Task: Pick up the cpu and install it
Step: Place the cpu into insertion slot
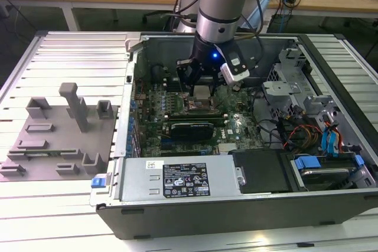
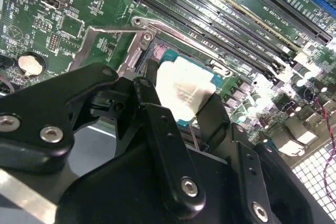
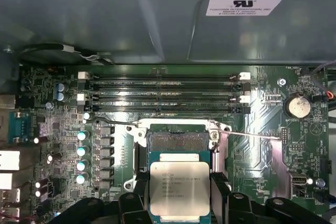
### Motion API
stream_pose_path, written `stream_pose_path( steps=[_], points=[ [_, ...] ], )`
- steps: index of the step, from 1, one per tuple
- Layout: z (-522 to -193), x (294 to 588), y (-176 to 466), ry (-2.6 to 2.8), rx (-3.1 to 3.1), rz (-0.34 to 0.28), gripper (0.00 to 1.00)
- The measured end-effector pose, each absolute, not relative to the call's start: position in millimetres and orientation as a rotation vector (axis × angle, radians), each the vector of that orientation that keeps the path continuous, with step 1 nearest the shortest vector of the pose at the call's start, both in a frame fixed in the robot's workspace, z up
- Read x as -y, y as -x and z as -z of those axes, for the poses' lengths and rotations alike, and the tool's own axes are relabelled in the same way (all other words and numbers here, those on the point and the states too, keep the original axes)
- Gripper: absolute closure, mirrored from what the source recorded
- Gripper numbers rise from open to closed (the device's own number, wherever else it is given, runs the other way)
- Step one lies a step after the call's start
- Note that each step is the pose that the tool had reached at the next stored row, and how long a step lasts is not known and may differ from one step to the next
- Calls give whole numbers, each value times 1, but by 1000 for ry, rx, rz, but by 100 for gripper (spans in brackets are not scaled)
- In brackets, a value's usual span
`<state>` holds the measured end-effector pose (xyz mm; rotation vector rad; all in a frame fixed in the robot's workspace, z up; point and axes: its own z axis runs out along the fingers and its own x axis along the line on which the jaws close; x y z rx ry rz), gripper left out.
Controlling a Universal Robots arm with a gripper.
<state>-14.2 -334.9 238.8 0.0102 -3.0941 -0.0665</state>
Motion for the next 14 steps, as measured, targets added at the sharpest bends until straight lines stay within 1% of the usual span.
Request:
stream_pose_path(
  steps=[1, 2, 6, 14],
  points=[
    [-239, 335, 14, -9, 3095, 26, 45],
    [-239, 335, 14, -9, 3095, 15, 45],
    [-239, 335, 14, 0, 3095, 8, 45],
    [-239, 335, 14, 318, 3079, 16, 45]
  ],
)
